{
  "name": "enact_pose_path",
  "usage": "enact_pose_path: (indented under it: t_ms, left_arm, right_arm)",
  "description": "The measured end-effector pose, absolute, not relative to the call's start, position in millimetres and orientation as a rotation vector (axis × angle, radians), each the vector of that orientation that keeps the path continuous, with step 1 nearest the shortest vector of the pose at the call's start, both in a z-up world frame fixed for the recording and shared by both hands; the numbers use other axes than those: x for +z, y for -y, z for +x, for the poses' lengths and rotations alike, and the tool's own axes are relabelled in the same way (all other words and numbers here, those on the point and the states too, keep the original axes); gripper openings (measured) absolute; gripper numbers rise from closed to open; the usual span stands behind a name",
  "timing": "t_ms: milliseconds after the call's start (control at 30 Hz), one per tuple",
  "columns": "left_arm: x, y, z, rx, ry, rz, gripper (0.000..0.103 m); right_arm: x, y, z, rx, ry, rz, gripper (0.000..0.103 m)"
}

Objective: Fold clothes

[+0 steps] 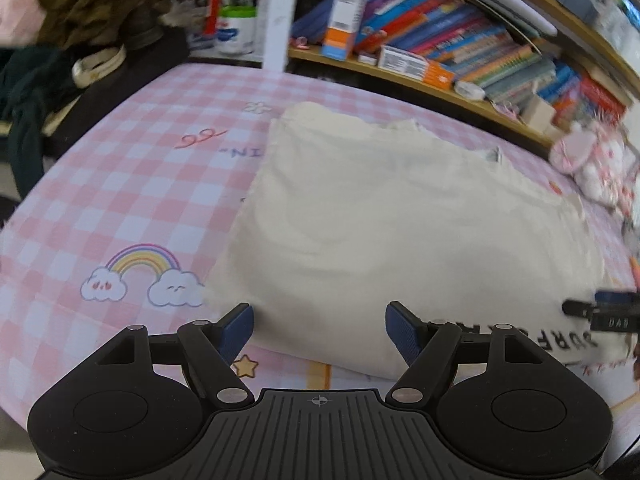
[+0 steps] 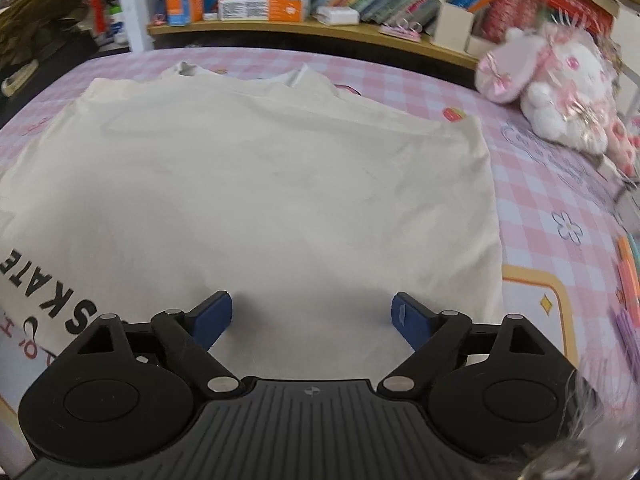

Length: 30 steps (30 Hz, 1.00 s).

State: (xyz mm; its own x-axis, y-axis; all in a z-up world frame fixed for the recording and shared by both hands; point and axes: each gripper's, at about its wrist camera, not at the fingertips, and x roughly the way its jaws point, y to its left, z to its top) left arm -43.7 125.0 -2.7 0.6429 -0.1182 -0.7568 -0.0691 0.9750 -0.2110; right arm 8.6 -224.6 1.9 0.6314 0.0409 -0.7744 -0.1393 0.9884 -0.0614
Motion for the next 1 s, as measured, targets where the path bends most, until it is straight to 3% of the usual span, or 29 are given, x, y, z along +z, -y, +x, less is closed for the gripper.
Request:
enact_pose_path:
  t_ms: [267,600,900,933,1000]
  left_arm:
    - [-11.8,-168.6,-39.8,-0.059,-0.903,-0.294,0.074]
    - [-29.7,-225.9,-20.4,-0.179,-0.920,-0.619,0.071]
    - [-20.5,-208.0,-9.4,-0.446,-0.871,-0.230,0.071]
    - [-22.0,-205.4,-8.4,-0.467,-0.878,-0.204,0.068]
    - [-23.8,-203.6,-9.3,-0.496,-0.884,-0.191,0.051]
  right_arm:
    - [11.7,181.2,-6.0,0.012,-0.850,-0.164,0.086]
    - [25.8,99.3,-33.6,0.090,-0.790,-0.233,0.087]
    - [27.4,54.9,-48.8,0.090,-0.795,-0.234,0.087]
    - [27.9,52.7,-50.3,0.085,-0.794,-0.234,0.087]
    - [29.0,48.8,-53.4,0.072,-0.791,-0.235,0.087]
